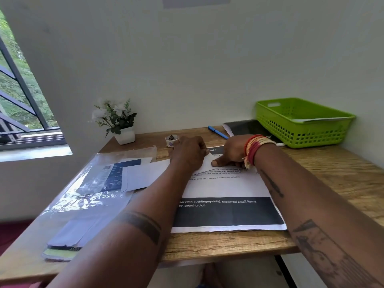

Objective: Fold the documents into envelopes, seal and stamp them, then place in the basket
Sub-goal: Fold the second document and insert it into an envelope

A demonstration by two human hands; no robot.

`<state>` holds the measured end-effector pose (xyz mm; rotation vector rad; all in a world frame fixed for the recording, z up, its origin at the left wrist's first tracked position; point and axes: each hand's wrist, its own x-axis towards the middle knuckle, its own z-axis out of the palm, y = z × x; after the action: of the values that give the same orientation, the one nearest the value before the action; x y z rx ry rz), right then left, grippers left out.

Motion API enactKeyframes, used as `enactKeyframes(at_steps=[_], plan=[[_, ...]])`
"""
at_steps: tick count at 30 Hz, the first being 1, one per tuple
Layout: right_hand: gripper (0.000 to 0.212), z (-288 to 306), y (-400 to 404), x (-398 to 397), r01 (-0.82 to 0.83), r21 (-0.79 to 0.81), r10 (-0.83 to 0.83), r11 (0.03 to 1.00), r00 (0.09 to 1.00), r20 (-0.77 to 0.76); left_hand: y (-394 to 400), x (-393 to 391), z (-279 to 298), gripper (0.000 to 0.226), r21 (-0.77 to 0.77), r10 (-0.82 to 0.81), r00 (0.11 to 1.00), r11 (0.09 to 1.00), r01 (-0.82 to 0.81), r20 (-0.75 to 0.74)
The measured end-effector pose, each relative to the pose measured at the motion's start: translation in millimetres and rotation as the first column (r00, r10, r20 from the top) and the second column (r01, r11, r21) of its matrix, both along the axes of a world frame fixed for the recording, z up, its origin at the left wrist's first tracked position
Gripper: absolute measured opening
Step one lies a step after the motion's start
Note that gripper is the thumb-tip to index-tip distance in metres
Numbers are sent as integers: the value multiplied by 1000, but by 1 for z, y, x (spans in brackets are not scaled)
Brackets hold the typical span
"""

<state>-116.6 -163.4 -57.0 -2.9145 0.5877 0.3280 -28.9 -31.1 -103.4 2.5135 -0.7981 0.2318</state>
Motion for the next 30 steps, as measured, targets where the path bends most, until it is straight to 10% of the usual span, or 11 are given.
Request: enactKeyframes(at_steps=[18,30], plan=[[61,-2,0,-14,34,212,-57,977,993,102,-1,3,-7,12,-95,-22,995,995,31,94],[31,-5,5,-23,-112,471,-174,875,835,521,4,-29,13,20,-328,62,951,944,43,303]])
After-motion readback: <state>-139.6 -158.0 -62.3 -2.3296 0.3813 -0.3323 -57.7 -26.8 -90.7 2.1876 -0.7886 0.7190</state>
